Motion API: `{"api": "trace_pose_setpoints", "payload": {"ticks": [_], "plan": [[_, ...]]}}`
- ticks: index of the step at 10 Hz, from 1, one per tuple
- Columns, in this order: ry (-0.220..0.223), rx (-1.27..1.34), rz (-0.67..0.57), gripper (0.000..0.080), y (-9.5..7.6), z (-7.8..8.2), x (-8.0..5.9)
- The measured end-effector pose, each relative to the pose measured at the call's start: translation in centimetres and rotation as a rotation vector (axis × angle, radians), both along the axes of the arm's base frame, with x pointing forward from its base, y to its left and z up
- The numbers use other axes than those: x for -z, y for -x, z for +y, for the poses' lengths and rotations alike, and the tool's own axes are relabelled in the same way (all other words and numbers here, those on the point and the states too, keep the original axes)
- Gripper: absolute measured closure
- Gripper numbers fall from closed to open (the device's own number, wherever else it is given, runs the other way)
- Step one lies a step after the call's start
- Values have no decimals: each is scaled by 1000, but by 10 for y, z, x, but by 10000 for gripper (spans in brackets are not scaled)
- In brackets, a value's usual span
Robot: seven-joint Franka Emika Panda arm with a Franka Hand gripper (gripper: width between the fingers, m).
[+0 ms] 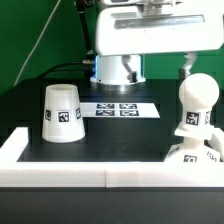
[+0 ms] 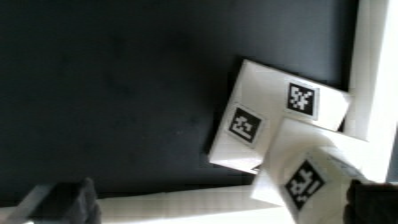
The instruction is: Assemble lamp
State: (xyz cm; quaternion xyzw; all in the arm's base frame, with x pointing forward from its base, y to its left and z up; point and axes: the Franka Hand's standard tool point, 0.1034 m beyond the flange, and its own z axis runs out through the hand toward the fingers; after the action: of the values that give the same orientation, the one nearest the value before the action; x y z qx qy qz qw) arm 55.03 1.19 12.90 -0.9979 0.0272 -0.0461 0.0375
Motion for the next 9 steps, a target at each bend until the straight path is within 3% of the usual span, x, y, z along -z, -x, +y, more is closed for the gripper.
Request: {"api": "trace_pose_setpoints", "payload": {"ticks": [1, 3, 4, 9], "plan": [[-2, 25, 6, 101, 2, -28, 2], [6, 17, 5, 101, 3, -65, 2], [8, 9, 3, 101, 4, -73, 2], [10, 15, 1, 101, 6, -73, 3]]}}
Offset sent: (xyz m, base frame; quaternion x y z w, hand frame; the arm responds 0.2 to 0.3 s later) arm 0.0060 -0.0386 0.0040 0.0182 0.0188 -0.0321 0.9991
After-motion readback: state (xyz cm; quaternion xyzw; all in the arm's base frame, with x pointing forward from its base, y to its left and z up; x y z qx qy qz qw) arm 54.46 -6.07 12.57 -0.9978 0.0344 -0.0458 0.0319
